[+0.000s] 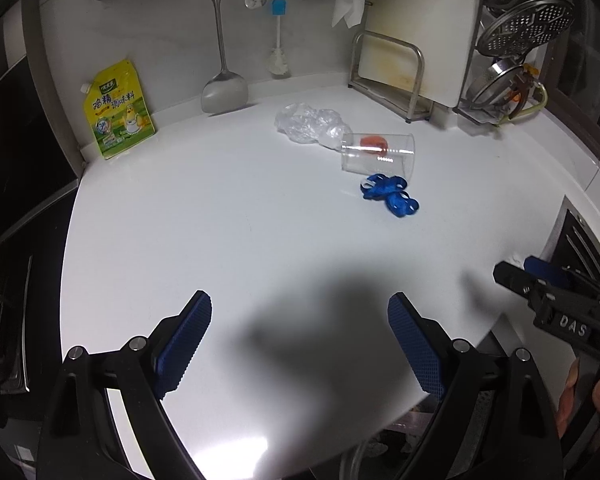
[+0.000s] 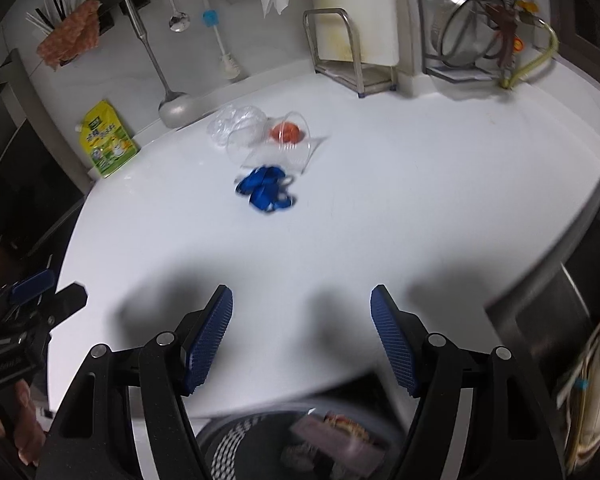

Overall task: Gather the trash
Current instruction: 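Move both open grippers back over the counter toward the blue strap and cup, then grasp the blue strap with the left gripper and lift it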

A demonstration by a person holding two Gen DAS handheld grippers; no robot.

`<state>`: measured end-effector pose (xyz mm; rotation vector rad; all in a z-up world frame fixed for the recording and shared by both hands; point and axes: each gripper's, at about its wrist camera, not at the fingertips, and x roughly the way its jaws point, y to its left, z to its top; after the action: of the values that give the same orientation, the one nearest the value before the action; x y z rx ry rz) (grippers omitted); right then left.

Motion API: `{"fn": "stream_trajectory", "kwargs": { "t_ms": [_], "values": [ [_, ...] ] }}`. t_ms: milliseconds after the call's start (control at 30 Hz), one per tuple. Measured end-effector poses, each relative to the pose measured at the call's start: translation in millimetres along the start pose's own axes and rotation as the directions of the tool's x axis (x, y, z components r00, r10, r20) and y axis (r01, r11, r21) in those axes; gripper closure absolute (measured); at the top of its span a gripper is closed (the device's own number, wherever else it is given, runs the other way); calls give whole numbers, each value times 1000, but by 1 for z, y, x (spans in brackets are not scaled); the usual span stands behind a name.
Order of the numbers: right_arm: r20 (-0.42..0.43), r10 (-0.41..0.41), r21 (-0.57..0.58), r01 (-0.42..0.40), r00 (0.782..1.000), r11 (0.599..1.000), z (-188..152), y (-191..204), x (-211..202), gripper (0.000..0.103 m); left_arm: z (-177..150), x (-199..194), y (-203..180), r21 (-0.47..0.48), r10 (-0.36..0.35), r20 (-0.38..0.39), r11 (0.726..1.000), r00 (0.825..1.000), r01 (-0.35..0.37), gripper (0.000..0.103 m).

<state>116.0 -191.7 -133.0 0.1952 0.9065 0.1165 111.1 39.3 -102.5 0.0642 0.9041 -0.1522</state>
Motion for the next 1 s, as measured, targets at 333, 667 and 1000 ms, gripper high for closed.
{"fn": "stream_trajectory", "kwargs": {
  "t_ms": [333, 667, 1000],
  "values": [
    [34, 7, -50, -5, 999, 999, 51, 8, 51, 34, 31, 40, -3, -20, -16, 34, 1000, 999, 17, 14],
    [50, -98, 53, 95, 994, 994, 51, -50, 40, 34, 60, 97, -55, -22, -90, 28, 996, 996, 90, 14],
    [31, -159, 166, 151, 987, 974, 17, -88, 19, 34, 70, 155, -84, -54, -116, -15, 992, 993, 115, 14]
  ]
}}
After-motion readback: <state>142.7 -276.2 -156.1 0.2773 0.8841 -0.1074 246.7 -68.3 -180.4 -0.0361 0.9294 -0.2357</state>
